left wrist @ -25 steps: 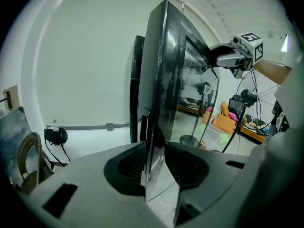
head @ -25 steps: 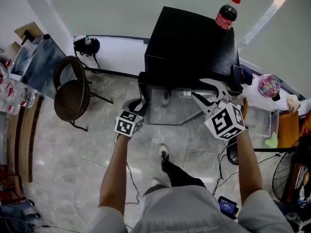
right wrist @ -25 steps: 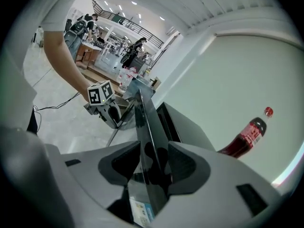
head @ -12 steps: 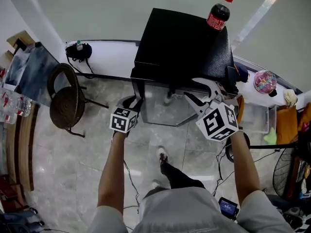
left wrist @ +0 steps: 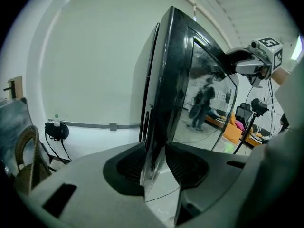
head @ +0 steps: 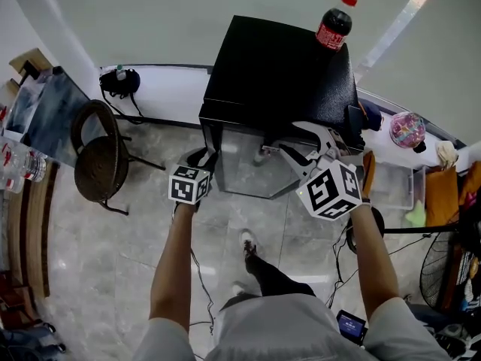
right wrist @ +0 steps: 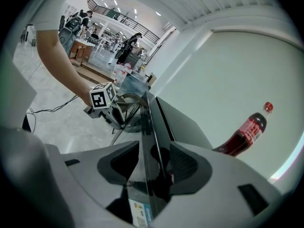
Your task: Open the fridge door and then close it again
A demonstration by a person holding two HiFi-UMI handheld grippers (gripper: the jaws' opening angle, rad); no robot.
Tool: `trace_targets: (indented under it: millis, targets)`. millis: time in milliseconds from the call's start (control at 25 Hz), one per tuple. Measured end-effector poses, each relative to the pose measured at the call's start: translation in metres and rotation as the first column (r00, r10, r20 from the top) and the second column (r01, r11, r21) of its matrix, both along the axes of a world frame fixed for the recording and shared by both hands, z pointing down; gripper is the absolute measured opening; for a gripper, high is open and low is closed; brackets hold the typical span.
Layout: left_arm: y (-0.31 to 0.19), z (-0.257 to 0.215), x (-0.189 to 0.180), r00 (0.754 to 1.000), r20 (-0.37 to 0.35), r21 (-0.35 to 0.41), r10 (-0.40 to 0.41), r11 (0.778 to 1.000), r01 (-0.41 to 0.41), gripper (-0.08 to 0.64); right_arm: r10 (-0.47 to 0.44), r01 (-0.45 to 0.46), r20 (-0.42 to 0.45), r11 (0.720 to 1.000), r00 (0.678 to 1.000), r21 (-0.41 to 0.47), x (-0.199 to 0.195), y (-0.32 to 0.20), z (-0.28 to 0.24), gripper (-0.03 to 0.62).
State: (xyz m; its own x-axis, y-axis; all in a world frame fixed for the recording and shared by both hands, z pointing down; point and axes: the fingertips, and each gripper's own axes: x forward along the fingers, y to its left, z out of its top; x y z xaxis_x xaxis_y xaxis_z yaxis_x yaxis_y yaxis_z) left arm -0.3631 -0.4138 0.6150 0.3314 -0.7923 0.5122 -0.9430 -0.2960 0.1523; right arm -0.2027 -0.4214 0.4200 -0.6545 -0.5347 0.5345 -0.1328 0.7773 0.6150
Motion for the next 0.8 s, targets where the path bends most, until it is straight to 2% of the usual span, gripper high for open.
trace_targets:
  millis: [120,240,400,480,600,800]
  targets:
    - [0.002,0.0,-0.001,0.999,-0.019,-0.01,-0.036,0.999,0.035,0.109,-0.014,0.014,0.002,1.0,1.0,-0.003,-0.001,0.002,0.001,0.209]
    - [0.008,-0.007,-0.004,0.993,-0.08,-0.015,-0.083,0.997,0.082,0.107,-0.034,0.034,0.021,0.999,0.999,0.002,0.001,0.008,-0.001,0.206]
    - [0.029,-0.025,-0.008,0.994,-0.071,-0.004,-0.087,0.996,0.087,0.108,-0.01,0.009,0.113,1.0,0.994,0.012,0.008,0.015,-0.015,0.193]
    - [0.044,-0.039,-0.009,0.994,-0.074,0.008,-0.084,0.996,0.085,0.107,0.017,-0.02,0.189,1.0,0.982,0.016,0.013,0.021,-0.026,0.183]
    - [0.07,-0.061,-0.005,0.994,-0.085,0.032,-0.073,0.997,0.076,0.106,0.076,-0.068,0.301,0.997,0.951,-0.04,0.025,0.036,-0.032,0.162]
    - [0.115,-0.104,0.004,0.998,-0.029,0.103,-0.049,0.993,0.052,0.071,0.142,-0.109,0.383,0.988,0.913,-0.108,0.05,0.067,-0.032,0.108]
